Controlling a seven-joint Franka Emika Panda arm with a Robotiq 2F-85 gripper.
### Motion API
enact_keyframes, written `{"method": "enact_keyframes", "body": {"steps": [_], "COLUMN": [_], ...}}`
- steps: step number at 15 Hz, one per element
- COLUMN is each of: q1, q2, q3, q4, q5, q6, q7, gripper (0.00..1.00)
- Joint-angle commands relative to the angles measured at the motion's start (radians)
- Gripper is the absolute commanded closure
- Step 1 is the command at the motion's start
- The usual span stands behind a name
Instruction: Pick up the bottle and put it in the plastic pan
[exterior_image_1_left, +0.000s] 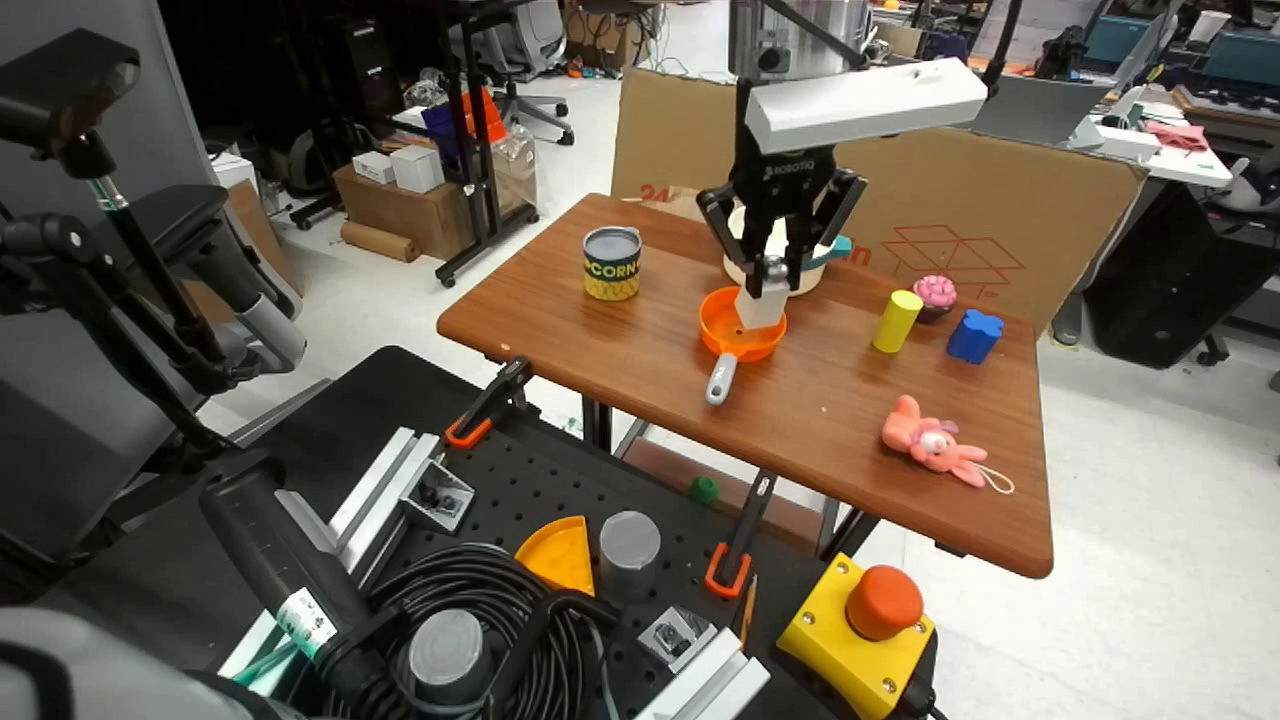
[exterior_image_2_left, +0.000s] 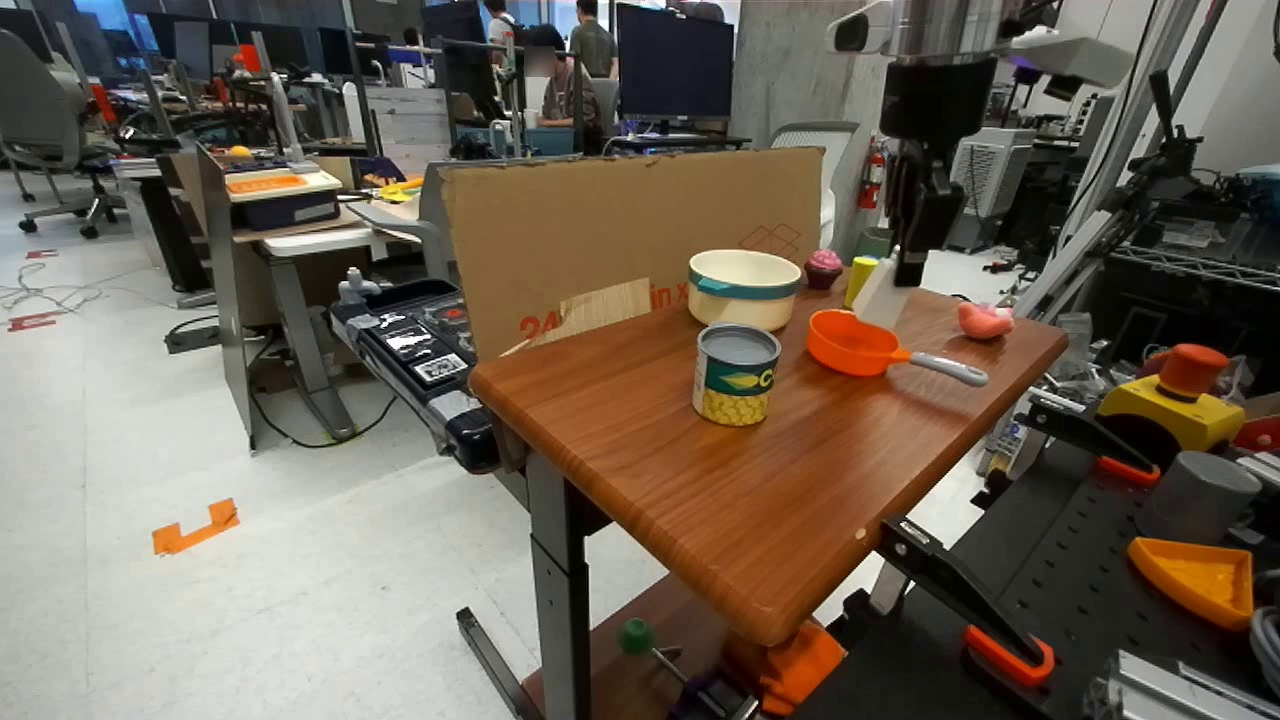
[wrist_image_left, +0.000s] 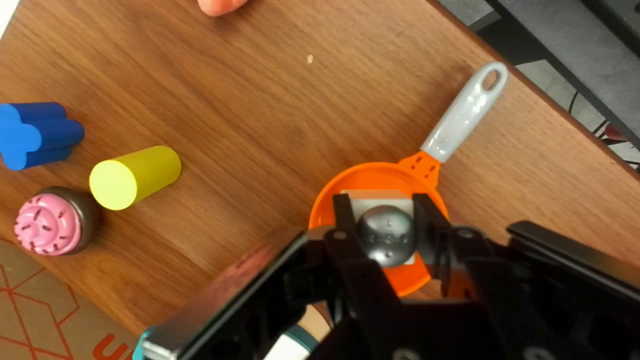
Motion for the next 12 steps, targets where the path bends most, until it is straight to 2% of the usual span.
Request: {"method": "enact_keyframes", "body": {"steps": [1, 5, 12], "q1": [-0.008, -0.015, -0.018], "q2": [-0.012, 0.014, 0.078], "q3": [-0.006, -0.011, -0.024], "q4": [-0.032, -0.025, 0.017], "q5": [-0.004, -0.013, -0.078], "q6": [0.077, 0.103, 0.075], "q7": [-0.101, -0.144, -0.109], "gripper": [0.92, 0.92, 0.92]}}
